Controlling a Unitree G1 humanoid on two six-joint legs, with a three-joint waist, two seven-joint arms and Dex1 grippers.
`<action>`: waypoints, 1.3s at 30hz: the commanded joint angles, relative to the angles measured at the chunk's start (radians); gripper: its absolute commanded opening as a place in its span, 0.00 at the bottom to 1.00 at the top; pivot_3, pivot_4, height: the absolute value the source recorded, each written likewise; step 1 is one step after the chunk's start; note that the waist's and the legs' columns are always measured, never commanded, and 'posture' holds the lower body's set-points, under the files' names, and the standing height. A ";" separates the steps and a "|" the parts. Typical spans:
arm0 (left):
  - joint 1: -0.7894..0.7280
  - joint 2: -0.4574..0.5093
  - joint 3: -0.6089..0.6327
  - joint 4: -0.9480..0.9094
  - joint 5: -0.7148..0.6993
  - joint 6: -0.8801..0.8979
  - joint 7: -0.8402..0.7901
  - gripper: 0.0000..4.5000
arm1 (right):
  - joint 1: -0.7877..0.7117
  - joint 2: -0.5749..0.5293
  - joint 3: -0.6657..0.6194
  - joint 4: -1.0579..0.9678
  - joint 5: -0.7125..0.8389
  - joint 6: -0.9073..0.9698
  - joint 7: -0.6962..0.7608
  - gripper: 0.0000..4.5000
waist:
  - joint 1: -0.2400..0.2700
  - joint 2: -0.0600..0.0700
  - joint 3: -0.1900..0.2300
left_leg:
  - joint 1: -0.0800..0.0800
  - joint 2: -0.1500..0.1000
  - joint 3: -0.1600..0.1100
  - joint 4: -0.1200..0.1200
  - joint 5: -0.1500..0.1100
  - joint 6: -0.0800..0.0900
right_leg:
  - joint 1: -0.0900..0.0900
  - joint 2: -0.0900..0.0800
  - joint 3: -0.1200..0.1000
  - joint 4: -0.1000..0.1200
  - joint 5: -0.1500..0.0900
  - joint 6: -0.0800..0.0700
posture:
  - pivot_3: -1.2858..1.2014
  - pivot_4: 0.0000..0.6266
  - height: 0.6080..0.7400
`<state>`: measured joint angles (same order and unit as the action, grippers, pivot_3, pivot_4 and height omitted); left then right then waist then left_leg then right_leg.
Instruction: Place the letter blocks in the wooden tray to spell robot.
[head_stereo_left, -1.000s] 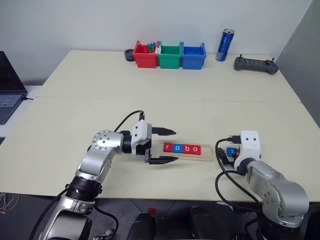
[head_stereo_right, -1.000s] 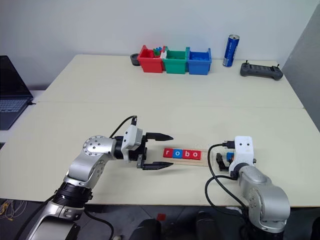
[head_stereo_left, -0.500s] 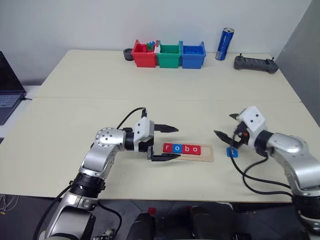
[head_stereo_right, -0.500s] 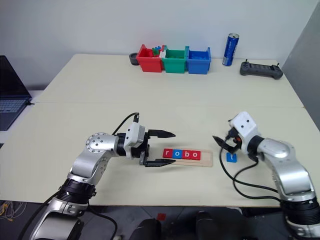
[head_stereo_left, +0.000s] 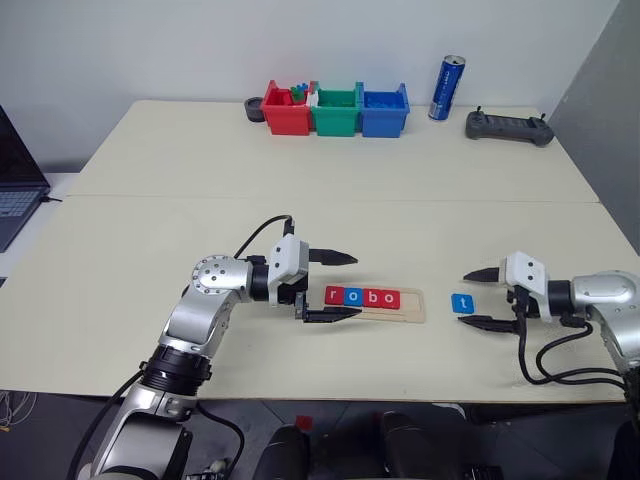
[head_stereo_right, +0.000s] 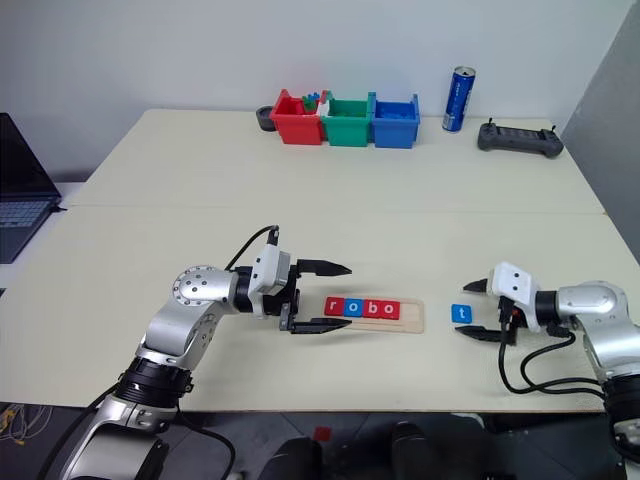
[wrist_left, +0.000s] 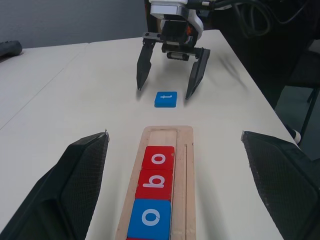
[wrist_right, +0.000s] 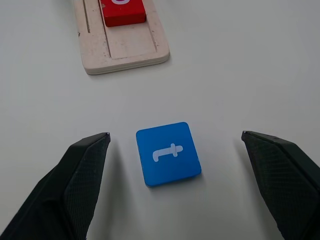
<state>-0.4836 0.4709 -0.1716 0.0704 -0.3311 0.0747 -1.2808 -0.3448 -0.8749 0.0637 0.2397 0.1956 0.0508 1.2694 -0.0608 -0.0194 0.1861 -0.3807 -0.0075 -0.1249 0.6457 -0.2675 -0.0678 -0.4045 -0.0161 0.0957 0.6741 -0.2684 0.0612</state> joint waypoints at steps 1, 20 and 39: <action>-0.006 0.004 0.000 -0.022 -0.007 -0.013 -0.006 1.00 | -0.023 0.002 0.011 0.033 -0.013 -0.021 0.030 1.00 | 0.003 0.000 0.000 | 0.000 0.000 0.000 0.000 0.000 0.000 | 0.000 0.000 0.000 0.000 0.000 0.000 | 0.52 0.24 1.00; -0.015 0.000 -0.001 -0.017 -0.008 -0.010 -0.007 1.00 | -0.049 0.012 0.004 0.047 -0.005 -0.008 0.048 0.32 | 0.003 0.000 0.000 | 0.000 0.000 0.000 0.000 0.000 0.000 | 0.000 -0.001 0.000 0.000 0.000 0.000 | 0.52 0.24 1.00; 0.003 -0.003 -0.002 -0.039 -0.015 -0.008 -0.004 1.00 | -0.023 0.109 0.063 -0.300 0.026 0.172 -0.062 0.32 | 0.006 0.000 0.000 | -0.001 0.000 -0.001 0.001 0.000 0.000 | 0.000 -0.001 -0.001 0.000 0.000 0.000 | 0.52 0.24 1.00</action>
<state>-0.4829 0.4676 -0.1716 0.0701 -0.3322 0.0752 -1.2798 -0.3658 -0.7678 0.1307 -0.0228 0.2200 0.2269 1.2152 -0.0550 -0.0193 0.1861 -0.3812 -0.0080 -0.1258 0.6463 -0.2674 -0.0679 -0.4047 -0.0168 0.0950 0.6746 -0.2683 0.0611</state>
